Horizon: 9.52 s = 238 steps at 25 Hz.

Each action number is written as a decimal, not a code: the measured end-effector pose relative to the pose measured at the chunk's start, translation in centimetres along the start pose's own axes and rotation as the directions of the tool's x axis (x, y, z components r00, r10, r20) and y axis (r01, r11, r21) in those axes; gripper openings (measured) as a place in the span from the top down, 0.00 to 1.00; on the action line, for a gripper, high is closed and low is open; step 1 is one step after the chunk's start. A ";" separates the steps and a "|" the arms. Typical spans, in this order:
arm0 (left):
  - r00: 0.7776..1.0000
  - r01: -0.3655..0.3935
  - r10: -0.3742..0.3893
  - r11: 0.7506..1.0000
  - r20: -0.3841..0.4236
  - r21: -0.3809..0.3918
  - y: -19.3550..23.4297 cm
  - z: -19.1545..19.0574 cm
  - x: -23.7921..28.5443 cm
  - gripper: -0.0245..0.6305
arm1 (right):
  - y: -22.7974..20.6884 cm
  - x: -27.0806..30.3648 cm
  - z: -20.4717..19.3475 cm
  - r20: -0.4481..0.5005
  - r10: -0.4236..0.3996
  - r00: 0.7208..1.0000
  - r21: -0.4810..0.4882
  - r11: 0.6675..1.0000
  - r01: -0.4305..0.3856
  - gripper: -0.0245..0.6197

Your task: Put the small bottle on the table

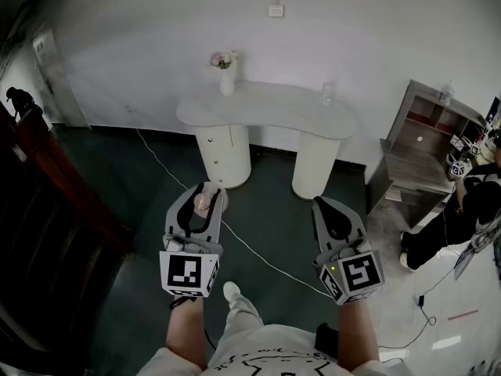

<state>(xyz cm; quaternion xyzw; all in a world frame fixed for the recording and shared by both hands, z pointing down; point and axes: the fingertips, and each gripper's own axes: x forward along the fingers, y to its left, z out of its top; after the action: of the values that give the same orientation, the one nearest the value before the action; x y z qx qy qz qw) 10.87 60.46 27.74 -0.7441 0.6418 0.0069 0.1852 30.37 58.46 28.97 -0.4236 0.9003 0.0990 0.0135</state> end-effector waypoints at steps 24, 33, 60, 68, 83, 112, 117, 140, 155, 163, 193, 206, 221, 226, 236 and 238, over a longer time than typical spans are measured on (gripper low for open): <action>0.999 -0.032 0.032 0.999 -0.038 -0.004 8.6 -5.3 10.8 0.77 | -3.3 14.4 -2.9 -0.037 0.028 0.999 0.039 0.999 -0.026 0.97; 1.000 -0.010 0.010 1.000 -0.027 -0.017 13.8 -8.8 20.4 0.77 | -6.6 24.7 -3.9 -0.046 0.012 0.999 0.016 1.000 -0.012 0.97; 0.999 0.036 -0.037 0.999 -0.031 -0.034 25.4 -17.4 34.3 0.77 | -8.5 43.9 -8.4 -0.091 -0.018 0.996 0.022 1.000 0.020 0.97; 0.999 0.022 -0.023 0.999 -0.035 -0.031 26.5 -20.0 39.5 0.77 | -11.5 49.1 -10.3 -0.083 -0.001 0.997 0.030 1.000 0.004 0.97; 0.998 0.024 -0.027 0.999 -0.058 -0.043 30.3 -26.3 59.0 0.77 | -23.0 65.7 -14.3 -0.098 0.005 0.995 0.075 0.997 0.002 0.97; 0.980 0.118 -0.129 0.990 -0.150 -0.083 29.9 -37.3 81.3 0.77 | -36.9 82.3 -22.4 -0.157 -0.024 0.987 0.155 0.987 0.049 0.97; 0.969 0.149 -0.168 0.982 -0.182 -0.113 30.0 -39.9 83.1 0.77 | -37.0 84.1 -24.3 -0.198 -0.030 0.980 0.168 0.984 0.064 0.97; 0.887 0.247 -0.329 0.931 -0.323 -0.268 28.5 -53.7 88.7 0.77 | -36.0 91.0 -33.5 -0.370 -0.022 0.929 0.191 0.977 0.099 0.97; 0.815 0.264 -0.400 0.900 -0.419 -0.346 25.8 -62.0 91.3 0.77 | -36.8 92.9 -37.7 -0.428 -0.018 0.904 0.202 0.973 0.115 0.97; 0.791 0.243 -0.403 0.897 -0.460 -0.369 24.9 -64.9 92.2 0.77 | -37.5 93.0 -39.0 -0.449 -0.022 0.893 0.208 0.970 0.128 0.97; 0.723 0.278 -0.447 0.886 -0.527 -0.370 23.6 -69.2 92.9 0.77 | -37.1 94.8 -40.7 -0.474 -0.001 0.881 0.207 0.972 0.112 0.97; 0.704 0.289 -0.478 0.869 -0.526 -0.403 23.6 -69.0 92.7 0.70 | -36.7 94.0 -39.5 -0.474 -0.019 0.880 0.193 0.973 0.125 0.97; 0.717 0.260 -0.458 0.875 -0.525 -0.408 24.9 -65.6 91.5 0.45 | -35.5 92.3 -36.5 -0.454 -0.018 0.891 0.184 0.976 0.113 0.97; 0.720 0.255 -0.450 0.880 -0.528 -0.401 25.3 -63.7 90.4 0.45 | -35.0 91.2 -34.8 -0.445 -0.005 0.896 0.176 0.980 0.093 0.97; 0.778 0.203 -0.387 0.900 -0.495 -0.386 28.9 -59.0 89.1 0.45 | -35.4 90.2 -31.3 -0.413 0.003 0.911 0.136 0.989 0.059 0.97; 0.789 0.202 -0.378 0.904 -0.484 -0.377 29.6 -57.9 88.7 0.45 | -35.3 90.2 -30.7 -0.402 0.002 0.916 0.133 0.990 0.056 0.97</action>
<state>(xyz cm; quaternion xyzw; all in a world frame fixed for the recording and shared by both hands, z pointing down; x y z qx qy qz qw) -15.03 -43.70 51.74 -0.8246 0.5350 -0.1354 -0.1245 1.44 -37.92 43.44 -0.4454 0.8827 -0.0541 -0.1399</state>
